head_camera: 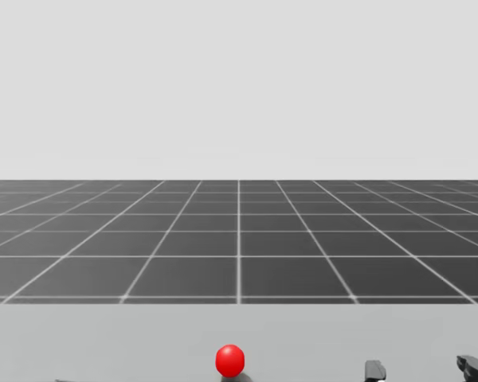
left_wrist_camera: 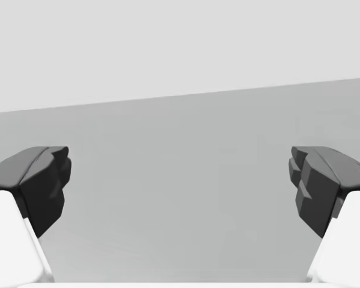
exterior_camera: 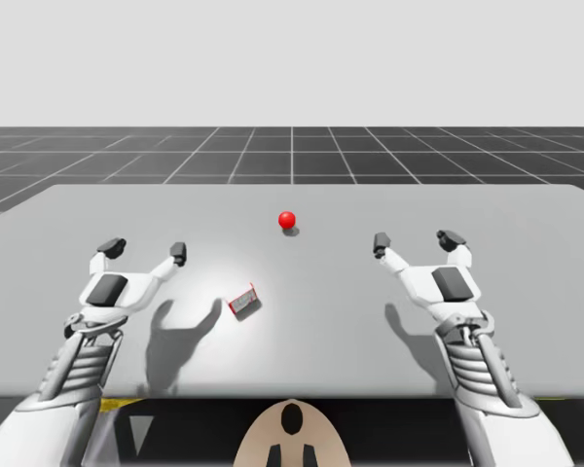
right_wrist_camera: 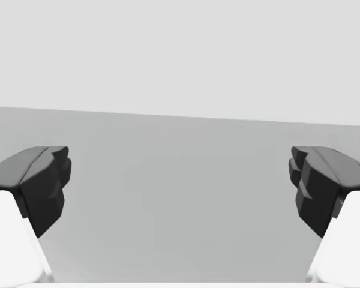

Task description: Watch the red light. When it turns green, pick up the object.

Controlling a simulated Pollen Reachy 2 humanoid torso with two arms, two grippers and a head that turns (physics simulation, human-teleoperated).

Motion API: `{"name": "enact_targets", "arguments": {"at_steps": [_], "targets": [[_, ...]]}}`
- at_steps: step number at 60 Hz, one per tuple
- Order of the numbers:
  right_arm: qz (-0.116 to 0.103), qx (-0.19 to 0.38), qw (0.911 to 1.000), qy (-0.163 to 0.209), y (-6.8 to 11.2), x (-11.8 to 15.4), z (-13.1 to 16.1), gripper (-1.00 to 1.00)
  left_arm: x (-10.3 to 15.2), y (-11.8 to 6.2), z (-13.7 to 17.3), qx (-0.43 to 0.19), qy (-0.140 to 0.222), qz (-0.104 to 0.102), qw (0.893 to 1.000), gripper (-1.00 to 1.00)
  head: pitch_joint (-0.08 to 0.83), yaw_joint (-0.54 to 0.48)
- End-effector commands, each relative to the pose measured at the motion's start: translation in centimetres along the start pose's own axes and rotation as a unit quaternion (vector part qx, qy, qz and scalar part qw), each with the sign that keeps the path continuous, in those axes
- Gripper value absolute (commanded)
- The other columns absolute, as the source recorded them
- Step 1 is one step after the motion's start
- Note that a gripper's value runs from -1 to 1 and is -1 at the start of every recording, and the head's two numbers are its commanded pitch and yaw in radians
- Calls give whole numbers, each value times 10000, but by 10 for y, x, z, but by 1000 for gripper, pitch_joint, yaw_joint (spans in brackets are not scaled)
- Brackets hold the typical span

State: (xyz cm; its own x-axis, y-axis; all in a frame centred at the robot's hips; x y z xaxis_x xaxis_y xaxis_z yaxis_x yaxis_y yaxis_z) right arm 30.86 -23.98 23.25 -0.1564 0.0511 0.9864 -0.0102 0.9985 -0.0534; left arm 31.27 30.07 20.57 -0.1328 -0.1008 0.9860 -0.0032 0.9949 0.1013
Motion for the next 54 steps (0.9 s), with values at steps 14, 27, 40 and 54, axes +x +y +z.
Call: {"name": "enact_targets", "arguments": {"at_steps": [14,27,40,54], "targets": [[-295,108,9994,156,1,2,6,-1000,-2,11,1,125,88,103,9998,-1000,85,1],[-290,70,9992,254,-1,1,4,-1000,-3,10,0,103,116,50,9999,-1000,260,7],[-364,-33,9989,277,-2,0,3,-1000,-2,9,1,86,65,10,9999,-1000,424,20],[-345,8,9990,285,-2,0,3,-1000,-2,8,1,83,41,-76,9999,-1000,475,34]]}}
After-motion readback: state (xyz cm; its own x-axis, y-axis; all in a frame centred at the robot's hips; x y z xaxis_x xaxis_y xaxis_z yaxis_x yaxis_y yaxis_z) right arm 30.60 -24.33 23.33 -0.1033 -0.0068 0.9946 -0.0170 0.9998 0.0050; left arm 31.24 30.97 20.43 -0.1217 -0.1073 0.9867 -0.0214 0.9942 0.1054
